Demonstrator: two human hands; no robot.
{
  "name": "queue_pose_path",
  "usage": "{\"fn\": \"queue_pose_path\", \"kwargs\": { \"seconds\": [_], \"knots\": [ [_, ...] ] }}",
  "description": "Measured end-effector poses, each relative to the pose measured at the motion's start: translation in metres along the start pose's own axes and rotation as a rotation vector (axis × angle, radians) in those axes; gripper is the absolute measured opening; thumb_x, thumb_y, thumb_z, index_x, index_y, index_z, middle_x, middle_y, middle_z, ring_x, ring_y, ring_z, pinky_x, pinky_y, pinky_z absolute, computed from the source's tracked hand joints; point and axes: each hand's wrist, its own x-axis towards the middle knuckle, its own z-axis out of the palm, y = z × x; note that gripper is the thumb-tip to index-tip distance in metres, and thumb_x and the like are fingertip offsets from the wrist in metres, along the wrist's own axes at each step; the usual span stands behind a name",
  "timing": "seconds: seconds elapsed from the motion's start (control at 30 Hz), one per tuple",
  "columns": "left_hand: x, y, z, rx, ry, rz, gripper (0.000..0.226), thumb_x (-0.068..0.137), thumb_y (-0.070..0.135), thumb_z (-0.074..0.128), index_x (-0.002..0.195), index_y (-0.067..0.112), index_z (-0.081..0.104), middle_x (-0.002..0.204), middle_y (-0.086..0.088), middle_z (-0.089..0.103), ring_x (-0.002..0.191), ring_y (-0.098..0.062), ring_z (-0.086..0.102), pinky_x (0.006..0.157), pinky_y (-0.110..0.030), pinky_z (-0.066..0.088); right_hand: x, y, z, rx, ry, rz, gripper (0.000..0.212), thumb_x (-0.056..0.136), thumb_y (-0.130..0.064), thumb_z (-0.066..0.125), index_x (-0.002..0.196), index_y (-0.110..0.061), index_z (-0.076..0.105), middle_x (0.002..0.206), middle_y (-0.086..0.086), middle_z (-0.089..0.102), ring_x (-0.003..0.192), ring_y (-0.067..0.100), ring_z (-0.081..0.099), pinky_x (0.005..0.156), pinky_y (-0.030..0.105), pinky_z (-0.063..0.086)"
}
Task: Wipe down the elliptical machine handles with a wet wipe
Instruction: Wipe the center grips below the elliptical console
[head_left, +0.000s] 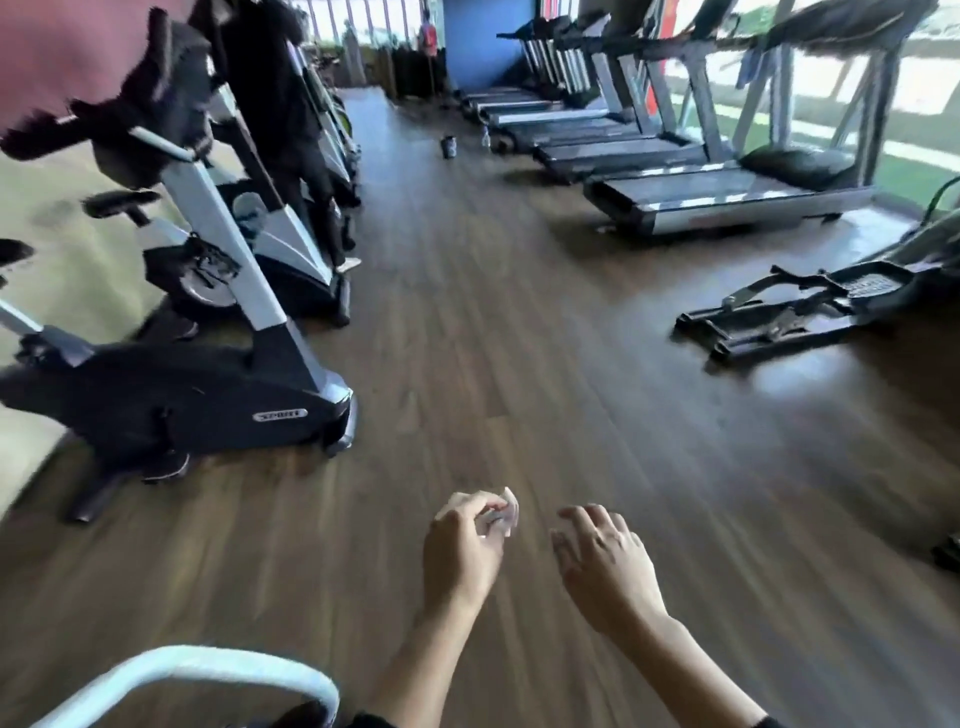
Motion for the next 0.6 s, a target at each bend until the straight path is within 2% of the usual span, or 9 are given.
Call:
{"fn": "queue_pose_path", "kwargs": {
  "seconds": [0.1,0.2,0.3,0.33,0.43,0.47,0.53,0.57,0.6],
  "knots": [
    [0.061,-0.026,-0.013,0.028,0.073,-0.101,0.02,0.074,0.011,0.074,0.083,0.029,0.072,0.083,0.006,0.065,0.073,-0.009,0.065,0.067,-0.026,0.052,0.077,-0.027,0.014,0.021,-0.05,-0.118,0.063,0.081,-0.052,0.014,0.112,-0.024,0.061,0.113,-0.002,0.063,0.104,0.025,0.059,0.086,0.037,0.047],
    [0.123,-0.058,-0.025,0.038,0.154,-0.201,0.019,0.076,0.012,0.073,0.084,0.029,0.072,0.085,0.009,0.063,0.073,-0.007,0.065,0.069,-0.024,0.052,0.158,-0.061,0.038,0.042,-0.107,-0.243,0.072,0.077,-0.054,0.007,0.116,-0.023,0.06,0.118,-0.002,0.061,0.11,0.024,0.057,0.091,0.036,0.044],
    [0.187,-0.088,-0.039,0.067,0.255,-0.286,0.019,0.076,0.007,0.072,0.086,0.023,0.073,0.084,0.012,0.059,0.067,0.002,0.059,0.064,-0.005,0.041,0.242,-0.101,0.069,0.051,-0.143,-0.39,0.067,0.08,-0.053,0.011,0.111,-0.022,0.062,0.113,0.0,0.063,0.105,0.026,0.059,0.088,0.038,0.046],
    [0.206,-0.094,-0.046,0.079,0.296,-0.316,0.018,0.076,0.006,0.072,0.086,0.021,0.073,0.082,0.013,0.057,0.065,0.002,0.057,0.062,-0.002,0.039,0.269,-0.115,0.077,0.054,-0.165,-0.434,0.063,0.082,-0.051,0.015,0.109,-0.021,0.063,0.11,0.0,0.064,0.102,0.026,0.06,0.086,0.039,0.047],
    [0.26,-0.119,-0.068,0.111,0.4,-0.402,0.02,0.077,0.009,0.073,0.083,0.028,0.072,0.079,0.016,0.056,0.066,-0.002,0.059,0.061,-0.006,0.043,0.343,-0.166,0.095,0.038,-0.216,-0.569,0.036,0.092,-0.041,0.037,0.109,-0.022,0.062,0.111,-0.001,0.064,0.1,0.025,0.06,0.084,0.036,0.048],
    [0.277,-0.131,-0.077,0.09,0.44,-0.441,0.024,0.077,0.011,0.074,0.082,0.033,0.07,0.079,0.016,0.058,0.069,-0.006,0.063,0.064,-0.014,0.05,0.366,-0.185,0.101,0.043,-0.216,-0.627,0.03,0.092,-0.038,0.042,0.108,-0.023,0.062,0.11,-0.001,0.064,0.099,0.025,0.061,0.083,0.036,0.048],
    [0.307,-0.154,-0.099,0.034,0.53,-0.499,0.034,0.079,0.01,0.071,0.084,0.043,0.064,0.083,0.014,0.062,0.078,-0.013,0.066,0.07,-0.032,0.057,0.404,-0.225,0.109,0.067,-0.245,-0.72,0.032,0.089,-0.038,0.04,0.104,-0.021,0.064,0.106,0.0,0.065,0.096,0.026,0.063,0.08,0.037,0.05],
    [0.32,-0.163,-0.111,0.028,0.561,-0.527,0.035,0.082,0.009,0.067,0.088,0.043,0.065,0.09,0.009,0.064,0.085,-0.015,0.065,0.076,-0.03,0.056,0.419,-0.246,0.114,0.077,-0.269,-0.758,0.035,0.089,-0.038,0.038,0.104,-0.02,0.064,0.106,0.001,0.065,0.096,0.026,0.063,0.081,0.037,0.05],
    [0.329,-0.168,-0.125,0.044,0.553,-0.567,0.035,0.086,0.006,0.062,0.095,0.039,0.067,0.101,0.004,0.064,0.093,-0.017,0.062,0.081,-0.017,0.051,0.431,-0.266,0.121,0.077,-0.299,-0.8,0.033,0.091,-0.036,0.04,0.107,-0.02,0.064,0.109,0.001,0.064,0.1,0.027,0.061,0.084,0.038,0.048]
  ]
}}
